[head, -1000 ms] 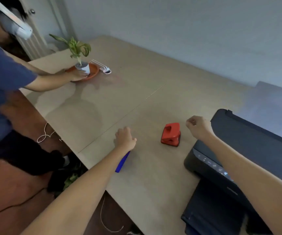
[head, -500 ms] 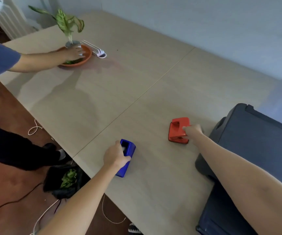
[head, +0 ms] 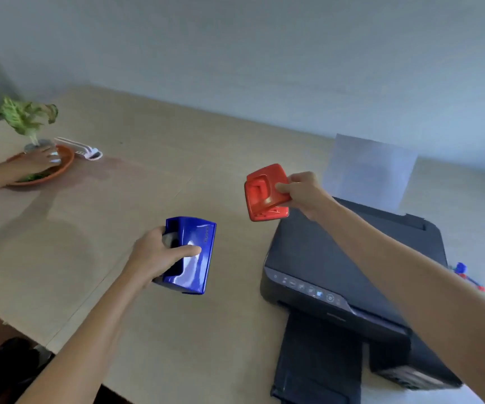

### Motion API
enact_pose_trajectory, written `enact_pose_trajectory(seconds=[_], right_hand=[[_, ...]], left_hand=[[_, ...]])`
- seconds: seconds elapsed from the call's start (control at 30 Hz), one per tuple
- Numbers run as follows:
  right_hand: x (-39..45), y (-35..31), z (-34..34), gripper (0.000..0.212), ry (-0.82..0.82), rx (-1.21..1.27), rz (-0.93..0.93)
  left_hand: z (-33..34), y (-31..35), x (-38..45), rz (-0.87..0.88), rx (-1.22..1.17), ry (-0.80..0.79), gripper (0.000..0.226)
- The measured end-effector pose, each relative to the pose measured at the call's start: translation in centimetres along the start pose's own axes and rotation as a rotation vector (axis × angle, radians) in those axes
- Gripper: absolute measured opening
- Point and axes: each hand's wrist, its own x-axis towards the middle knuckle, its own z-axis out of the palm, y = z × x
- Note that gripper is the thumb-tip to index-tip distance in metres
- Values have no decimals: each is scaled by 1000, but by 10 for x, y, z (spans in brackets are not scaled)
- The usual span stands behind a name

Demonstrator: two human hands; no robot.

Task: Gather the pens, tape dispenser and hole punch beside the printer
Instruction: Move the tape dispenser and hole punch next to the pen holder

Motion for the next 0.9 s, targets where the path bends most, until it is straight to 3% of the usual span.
enact_pose_trajectory(seconds=[0.17, 0.3, 0.5, 0.63, 0.8, 0.9], right_hand=[[-47, -2, -129, 7, 117, 52, -82], [-87, 20, -230, 14, 255, 79, -89], [-148, 90, -378, 20, 527, 134, 38], [-175, 145, -441, 20, 638, 165, 127], [-184, 224, -479, 20, 694, 176, 287], [-182, 267, -485, 25, 701, 180, 387]], left_hand=[[73, 100, -40, 174, -45, -194, 46], [158, 159, -78, 277, -22, -349, 50], [307, 211, -143, 322, 89, -610, 44], [387, 227, -186, 351, 251, -762, 30], [477, 223, -211, 345, 564, -802, 52], [515, 209, -207, 279, 681, -778, 52]])
